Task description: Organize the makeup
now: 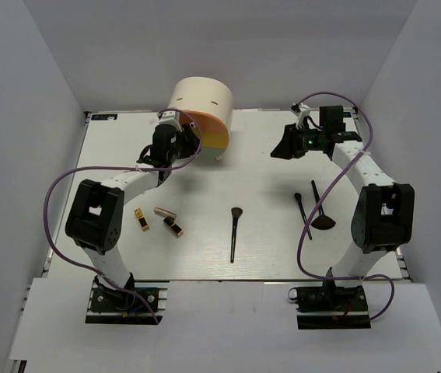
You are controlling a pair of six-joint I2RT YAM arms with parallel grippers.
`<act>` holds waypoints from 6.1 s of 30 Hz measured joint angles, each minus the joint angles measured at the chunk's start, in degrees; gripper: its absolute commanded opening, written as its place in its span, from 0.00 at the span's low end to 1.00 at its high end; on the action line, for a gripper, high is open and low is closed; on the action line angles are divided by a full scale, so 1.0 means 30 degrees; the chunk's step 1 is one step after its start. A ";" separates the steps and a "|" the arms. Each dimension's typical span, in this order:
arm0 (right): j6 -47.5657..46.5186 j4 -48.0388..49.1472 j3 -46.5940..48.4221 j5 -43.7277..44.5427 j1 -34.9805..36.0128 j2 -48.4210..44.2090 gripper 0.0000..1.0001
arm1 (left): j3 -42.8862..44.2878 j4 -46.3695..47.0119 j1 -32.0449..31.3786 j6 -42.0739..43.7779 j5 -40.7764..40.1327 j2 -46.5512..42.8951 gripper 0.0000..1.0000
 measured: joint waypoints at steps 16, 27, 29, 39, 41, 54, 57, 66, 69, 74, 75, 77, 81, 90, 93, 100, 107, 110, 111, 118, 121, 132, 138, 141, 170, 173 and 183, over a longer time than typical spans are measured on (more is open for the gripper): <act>-0.0007 0.0000 0.0000 0.0080 -0.0175 0.0000 0.41 | 0.0794 0.0801 -0.0022 -0.0153 -0.0437 0.1107 0.35; -0.0211 -0.0007 -0.0058 0.0095 -0.0182 0.0000 0.46 | -0.0459 0.1668 -0.0022 -0.0175 0.0117 0.0408 0.18; -0.0430 0.0000 -0.0138 0.0080 -0.0189 0.0000 0.46 | -0.1421 0.1923 0.0000 -0.0197 0.0372 -0.0342 0.17; -0.1071 -0.0087 -0.0328 -0.0787 -0.0182 0.0000 0.62 | -0.4991 0.1290 -0.0007 -0.0474 0.1013 -0.4124 0.36; -0.1574 -0.0306 -0.0321 -0.1413 -0.0175 0.0000 0.69 | -0.4998 0.1217 -0.0007 -0.0488 0.1027 -0.4204 0.53; -1.6094 -0.8218 0.0342 -0.5901 0.1137 0.0051 0.62 | -0.4823 0.0656 -0.0022 -0.0663 0.1020 -0.4619 0.77; -2.2382 -1.1715 0.0525 -0.5843 0.2280 0.0415 0.60 | -0.4874 0.0051 -0.0029 -0.0627 0.0619 -0.5778 0.81; -3.0964 -1.4783 0.0597 -0.3701 0.6601 0.2098 0.63 | -0.6266 -0.2368 -0.0022 -0.0707 -0.1515 -1.1810 0.84; -3.2239 -1.4717 0.0889 -0.2514 0.8153 0.2776 0.63 | -0.7191 -0.3687 -0.0029 -0.1064 -0.1887 -1.3675 0.84; -3.3631 -1.4462 0.0903 -0.0546 1.0156 0.3708 0.62 | -0.9034 -0.5661 -0.0029 -0.1974 -0.2412 -1.6684 0.84; -3.3827 -1.4382 0.0903 -0.0211 1.0418 0.3861 0.62 | -0.9296 -0.6047 -0.0029 -0.2142 -0.2477 -1.7180 0.84; -3.4184 -1.4229 0.0896 0.0437 1.0958 0.4255 0.61 | -0.9704 -0.6754 -0.0029 -0.2404 -0.2586 -1.8105 0.84; -3.4563 -1.3930 0.0896 0.1596 1.1803 0.4962 0.59 | -0.9836 -0.7970 -0.0029 -0.2688 -0.2681 -1.9190 0.84; -3.4541 -1.3092 0.0903 0.3628 1.2859 0.6178 0.47 | -1.0346 -0.9602 -0.0029 -0.3322 -0.2761 -2.0873 0.84; -3.4417 -1.3092 0.0903 0.3745 1.2954 0.6178 0.29 | -1.0732 -0.9996 -0.0015 -0.3585 -0.2776 -2.1500 0.84; -3.3558 -1.3100 0.1035 0.3665 1.2888 0.6171 0.00 | -1.1023 -1.0265 0.0000 -0.3869 -0.2769 -2.2199 0.84; -2.8793 -1.2990 0.4736 0.1909 1.2415 0.5836 0.00 | -1.1081 -1.0244 0.0000 -0.3869 -0.2754 -2.2433 0.84; -2.4647 -1.0535 0.6499 0.1290 1.2218 0.4568 0.00 | -1.1213 -1.0229 0.0000 -0.3869 -0.2776 -2.2775 0.84; -2.3452 -0.9602 0.6776 0.1260 1.2182 0.4007 0.00 | -1.1256 -1.0236 0.0000 -0.3876 -0.2783 -2.2884 0.84; -1.5322 -0.2441 0.8000 0.2244 1.2160 0.1953 0.00 | -1.1285 -1.0222 0.0000 -0.3883 -0.2834 -2.3146 0.83; -1.2458 0.0743 0.8233 0.3949 1.2189 0.2448 0.00 | -1.1285 -1.0222 0.0000 -0.3920 -0.2834 -2.3154 0.84; -1.0061 0.5078 0.9639 0.8597 1.2174 0.6805 0.00 | -1.1307 -1.0222 0.0000 -0.4328 -0.2798 -2.3161 0.83; -1.0856 0.5974 0.9304 0.9413 1.2109 0.6914 0.25 | -1.1307 -1.0061 0.0000 -0.4379 -0.2499 -2.2819 0.84; -1.1045 0.5996 0.9296 0.9406 1.2072 0.6914 0.49 | -1.1307 -0.9908 -0.0015 -0.4371 -0.2375 -2.2527 0.84; -0.1581 0.2069 0.1494 1.1417 0.2229 -0.1923 0.11 | 0.2761 -0.8167 -0.4699 -0.1734 0.5982 -0.5355 0.65; -0.0823 0.0940 0.0007 1.1278 0.0423 -0.2266 0.18 | 0.4590 -0.8488 -0.6266 -0.2353 0.5901 -0.2637 0.69; 0.0532 -0.0182 -0.1574 1.0972 -0.2368 -0.3803 0.19 | 1.7442 -1.4870 -0.9296 -0.4269 0.4495 0.9012 0.81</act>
